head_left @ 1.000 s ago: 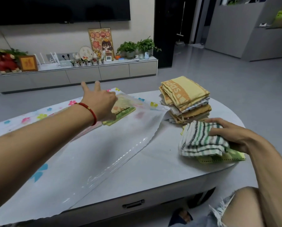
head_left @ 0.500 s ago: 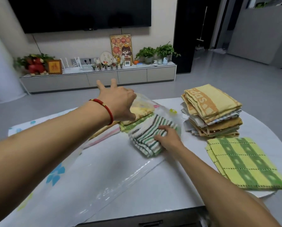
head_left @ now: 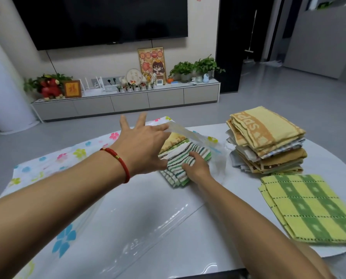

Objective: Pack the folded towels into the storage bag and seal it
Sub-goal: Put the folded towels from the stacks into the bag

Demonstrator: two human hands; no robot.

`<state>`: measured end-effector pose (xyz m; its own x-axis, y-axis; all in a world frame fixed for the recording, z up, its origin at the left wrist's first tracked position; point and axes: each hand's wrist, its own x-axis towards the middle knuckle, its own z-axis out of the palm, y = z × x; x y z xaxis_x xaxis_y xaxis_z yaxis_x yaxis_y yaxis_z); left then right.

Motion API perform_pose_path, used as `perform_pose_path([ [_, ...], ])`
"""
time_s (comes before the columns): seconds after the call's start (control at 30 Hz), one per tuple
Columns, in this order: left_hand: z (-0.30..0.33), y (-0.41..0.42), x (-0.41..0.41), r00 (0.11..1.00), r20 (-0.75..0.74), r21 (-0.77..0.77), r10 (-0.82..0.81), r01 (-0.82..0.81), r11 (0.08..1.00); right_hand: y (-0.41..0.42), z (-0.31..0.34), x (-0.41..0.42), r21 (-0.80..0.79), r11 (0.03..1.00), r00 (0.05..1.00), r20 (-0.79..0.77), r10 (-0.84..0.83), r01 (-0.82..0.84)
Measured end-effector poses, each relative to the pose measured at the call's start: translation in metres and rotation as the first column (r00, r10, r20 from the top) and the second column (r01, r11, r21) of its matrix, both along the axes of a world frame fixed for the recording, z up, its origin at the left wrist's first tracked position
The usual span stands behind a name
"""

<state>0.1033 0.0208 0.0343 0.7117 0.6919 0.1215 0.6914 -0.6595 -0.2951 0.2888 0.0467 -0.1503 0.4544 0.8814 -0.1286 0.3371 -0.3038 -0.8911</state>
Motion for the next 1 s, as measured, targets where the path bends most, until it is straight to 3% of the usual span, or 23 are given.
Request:
perform_pose_path([
  [0.13, -0.008, 0.000, 0.001, 1.000, 0.015, 0.005, -0.021, 0.021, 1.000, -0.023, 0.023, 0.007, -0.134, 0.988, 0.954, 0.276, 0.117, -0.083],
  [0.23, -0.018, -0.001, 0.004, 0.999, 0.037, 0.005, -0.025, 0.025, 1.000, -0.067, 0.046, 0.010, -0.291, 0.947, 0.761, 0.581, 0.288, -0.135],
  [0.27, -0.022, -0.001, 0.005, 0.999, 0.042, 0.006, -0.021, 0.021, 1.000, -0.085, 0.053, 0.012, -0.334, 0.932, 0.717, 0.614, 0.329, -0.141],
  [0.33, -0.030, -0.003, 0.008, 0.998, 0.063, -0.003, -0.002, 0.002, 1.000, -0.121, 0.060, 0.023, -0.385, 0.912, 0.739, 0.572, 0.357, -0.143],
  [0.4, -0.037, -0.006, 0.010, 0.995, 0.093, -0.023, 0.033, -0.031, 0.999, -0.155, 0.066, 0.046, -0.429, 0.901, 0.764, 0.561, 0.319, -0.060],
  [0.6, -0.045, -0.015, 0.012, 0.988, 0.127, -0.048, 0.083, -0.078, 0.996, -0.220, 0.060, 0.144, -0.387, 0.835, 0.712, 0.702, -0.008, 0.391],
  [0.77, -0.048, -0.016, 0.006, 0.983, 0.144, -0.062, 0.109, -0.101, 0.993, -0.245, 0.037, 0.185, -0.539, 0.686, 0.798, 0.593, -0.102, 0.489],
  [0.9, -0.052, -0.017, -0.006, 0.981, 0.156, -0.057, 0.119, -0.111, 0.992, -0.253, 0.039, 0.200, -0.460, 0.789, 0.870, 0.459, -0.182, 0.407],
  [1.0, -0.054, -0.018, -0.012, 0.980, 0.157, -0.071, 0.125, -0.115, 0.991, -0.256, 0.041, 0.200, -0.447, 0.856, 0.960, 0.217, -0.176, 0.258],
])
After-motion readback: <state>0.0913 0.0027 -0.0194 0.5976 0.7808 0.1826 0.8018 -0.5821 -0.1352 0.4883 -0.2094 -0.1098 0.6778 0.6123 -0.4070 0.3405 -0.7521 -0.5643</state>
